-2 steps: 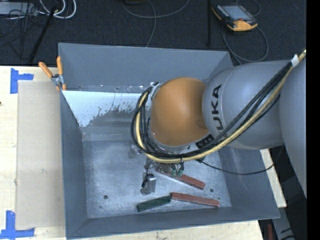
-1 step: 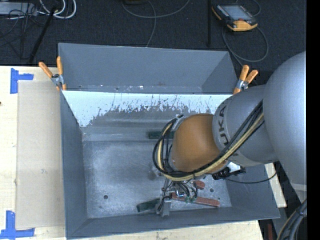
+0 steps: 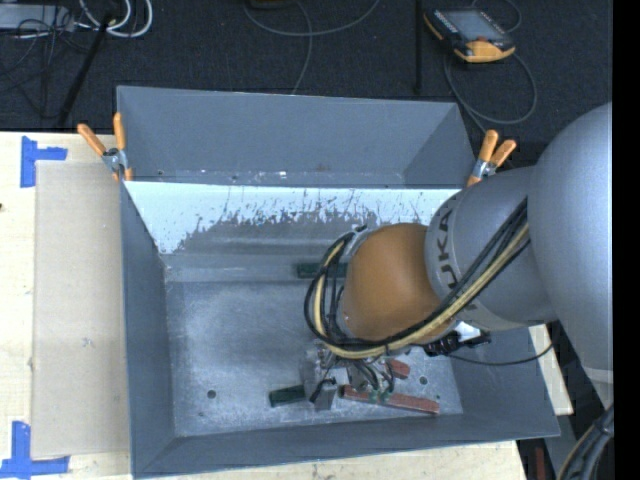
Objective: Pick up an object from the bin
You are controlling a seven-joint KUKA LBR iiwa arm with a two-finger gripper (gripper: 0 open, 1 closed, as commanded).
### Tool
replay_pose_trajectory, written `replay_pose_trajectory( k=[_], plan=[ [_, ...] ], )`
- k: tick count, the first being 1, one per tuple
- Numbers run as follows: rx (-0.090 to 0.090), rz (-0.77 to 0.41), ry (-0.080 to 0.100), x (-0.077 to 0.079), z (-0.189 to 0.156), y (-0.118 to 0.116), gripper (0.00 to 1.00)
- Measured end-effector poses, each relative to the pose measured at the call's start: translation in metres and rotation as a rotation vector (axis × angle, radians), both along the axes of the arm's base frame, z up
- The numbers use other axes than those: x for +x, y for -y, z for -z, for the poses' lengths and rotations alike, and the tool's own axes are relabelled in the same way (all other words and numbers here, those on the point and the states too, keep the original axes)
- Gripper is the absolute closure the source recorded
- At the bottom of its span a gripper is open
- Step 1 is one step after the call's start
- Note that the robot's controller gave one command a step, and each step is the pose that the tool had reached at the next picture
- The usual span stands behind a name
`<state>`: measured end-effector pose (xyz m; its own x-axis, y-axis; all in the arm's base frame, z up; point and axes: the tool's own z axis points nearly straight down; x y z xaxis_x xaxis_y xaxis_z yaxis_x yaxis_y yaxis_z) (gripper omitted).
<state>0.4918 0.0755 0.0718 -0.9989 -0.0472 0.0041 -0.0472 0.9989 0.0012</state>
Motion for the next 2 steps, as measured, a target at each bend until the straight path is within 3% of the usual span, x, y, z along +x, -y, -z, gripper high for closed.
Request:
replay_pose_trajectory(
  k=[1,2],
  plan=[
    [0.000,0.004,0.005,0.0005,0.0017,0.0006,0.00],
    [-0.001,0.006,0.004,0.0008,0.0001,0.0014,1.00]
  ],
)
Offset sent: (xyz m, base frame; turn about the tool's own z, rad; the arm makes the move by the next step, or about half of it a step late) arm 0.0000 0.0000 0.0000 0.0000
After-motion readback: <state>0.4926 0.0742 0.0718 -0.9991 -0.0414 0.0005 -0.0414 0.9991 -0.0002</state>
